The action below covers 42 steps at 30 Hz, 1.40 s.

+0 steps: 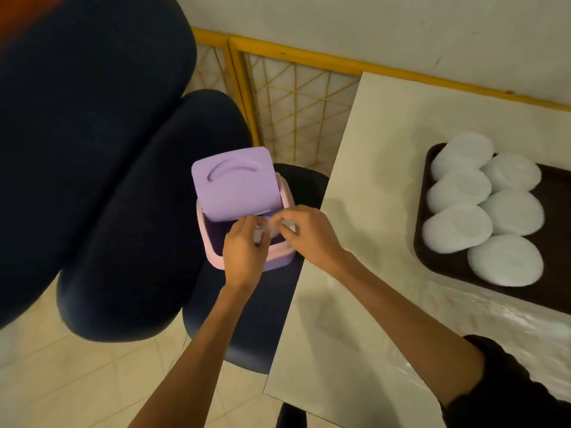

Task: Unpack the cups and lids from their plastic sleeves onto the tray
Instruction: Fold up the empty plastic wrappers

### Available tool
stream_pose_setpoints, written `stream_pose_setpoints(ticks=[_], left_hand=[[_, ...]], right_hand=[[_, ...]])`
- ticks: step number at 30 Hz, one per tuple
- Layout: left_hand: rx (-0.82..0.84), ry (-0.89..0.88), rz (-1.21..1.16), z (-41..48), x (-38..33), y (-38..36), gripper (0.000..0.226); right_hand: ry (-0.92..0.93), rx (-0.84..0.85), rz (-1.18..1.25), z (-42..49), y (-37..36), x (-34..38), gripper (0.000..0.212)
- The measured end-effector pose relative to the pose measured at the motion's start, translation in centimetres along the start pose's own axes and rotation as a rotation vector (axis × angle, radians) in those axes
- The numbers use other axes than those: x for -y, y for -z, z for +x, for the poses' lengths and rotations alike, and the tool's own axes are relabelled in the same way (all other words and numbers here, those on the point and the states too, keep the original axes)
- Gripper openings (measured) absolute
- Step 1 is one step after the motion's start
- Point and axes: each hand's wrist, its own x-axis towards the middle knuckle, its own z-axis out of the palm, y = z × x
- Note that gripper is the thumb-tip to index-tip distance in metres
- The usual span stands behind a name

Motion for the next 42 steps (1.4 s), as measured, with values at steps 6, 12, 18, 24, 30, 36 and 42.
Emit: stream_pose_setpoints(ticks=[6, 12, 18, 24, 30, 36, 42], left_hand=[[0.106, 0.056, 0.019, 0.8, 2.9, -0.7, 0.013], [0.235, 0.151, 0.164, 1.8, 6.1, -2.1, 0.018], [0.306, 0.234, 0.274, 1.6, 6.1, -2.5, 0.028], [0.282, 0.174, 0.051, 0.3, 2.5, -3.3, 0.033], [0.317, 0.144, -0.117, -2.8, -4.0, -5.3, 0.031], [0.427, 0.030, -0.135, -8.0, -11.0, -9.5, 0.029], [0.559, -0.028, -0.136, -13.4, -17.0, -14.0, 0.028]], right_hand=[[-0.049, 0.061, -0.097, 1.8, -3.0, -1.3, 0.027], [-0.128, 0.215, -0.173, 2.9, -5.3, -2.4, 0.038], [-0.153, 0.201, -0.161, 2.4, -5.9, -2.7, 0.045], [-0.191, 0.126, -0.054, -0.1, -4.4, -3.4, 0.042], [-0.232, -0.032, 0.016, -6.5, 0.3, -6.8, 0.030], [-0.369, -0.164, 0.082, -14.8, 6.5, -11.6, 0.023], [-0.580, -0.218, 0.018, -22.1, 11.4, -16.2, 0.029]])
